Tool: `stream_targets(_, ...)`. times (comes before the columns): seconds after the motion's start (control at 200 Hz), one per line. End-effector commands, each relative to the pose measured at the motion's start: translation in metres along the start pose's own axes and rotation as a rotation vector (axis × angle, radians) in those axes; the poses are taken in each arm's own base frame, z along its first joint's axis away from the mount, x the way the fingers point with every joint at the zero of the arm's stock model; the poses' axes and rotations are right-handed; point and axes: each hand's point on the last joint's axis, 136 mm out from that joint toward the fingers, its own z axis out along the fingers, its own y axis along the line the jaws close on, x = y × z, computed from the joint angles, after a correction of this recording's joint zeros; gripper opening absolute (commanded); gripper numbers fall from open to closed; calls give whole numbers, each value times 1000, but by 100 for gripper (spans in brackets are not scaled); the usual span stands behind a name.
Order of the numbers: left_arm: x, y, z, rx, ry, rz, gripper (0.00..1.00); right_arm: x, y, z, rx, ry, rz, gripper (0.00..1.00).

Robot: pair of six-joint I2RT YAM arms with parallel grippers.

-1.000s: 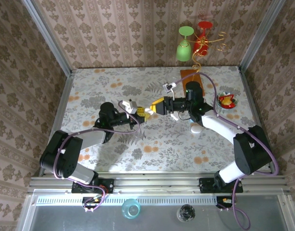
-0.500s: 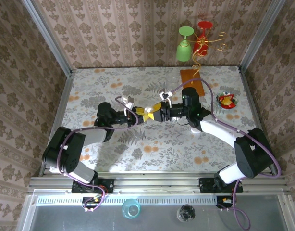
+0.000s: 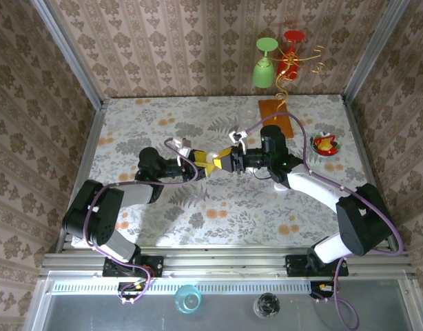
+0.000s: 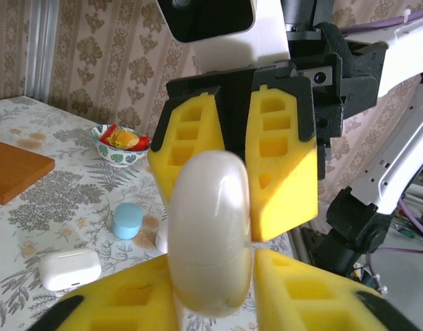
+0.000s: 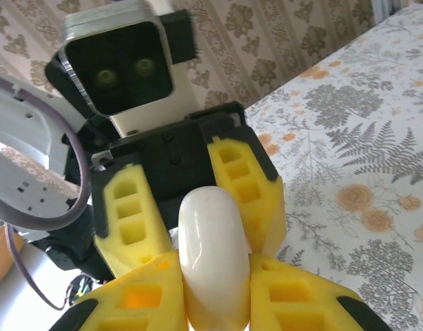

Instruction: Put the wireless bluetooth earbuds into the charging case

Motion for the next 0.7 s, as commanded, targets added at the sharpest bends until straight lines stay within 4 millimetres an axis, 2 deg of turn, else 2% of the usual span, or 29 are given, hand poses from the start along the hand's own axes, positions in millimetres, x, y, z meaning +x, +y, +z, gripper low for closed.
stream_targets(0.0,-7,6,-11,-89,-44,161,61,-16,-23,-8,111,-58,71,19)
stream_targets(0.085,-4,16,-20,-172,-45,205,82,-17,-45,-15,189,-113,159,21)
stream_targets(0.165,-1,25,-26,-247,-35,231,90,-11,-71,-24,295,-135,248,19)
stream_targets(0.295,11,32,-28,-324,46,270,94,18,-107,-27,425,-90,381,16)
stream_targets(0.41,33,39,-27,-386,216,307,96,37,-121,-19,440,-48,445,18)
stream_targets(0.44,40,35,-20,-378,263,329,97,42,-125,-16,436,-40,462,18)
stream_targets(0.515,53,38,-21,-409,360,338,99,52,-133,-9,435,-23,504,18)
stream_targets(0.695,62,40,-23,-436,420,347,100,80,-155,9,444,53,588,20)
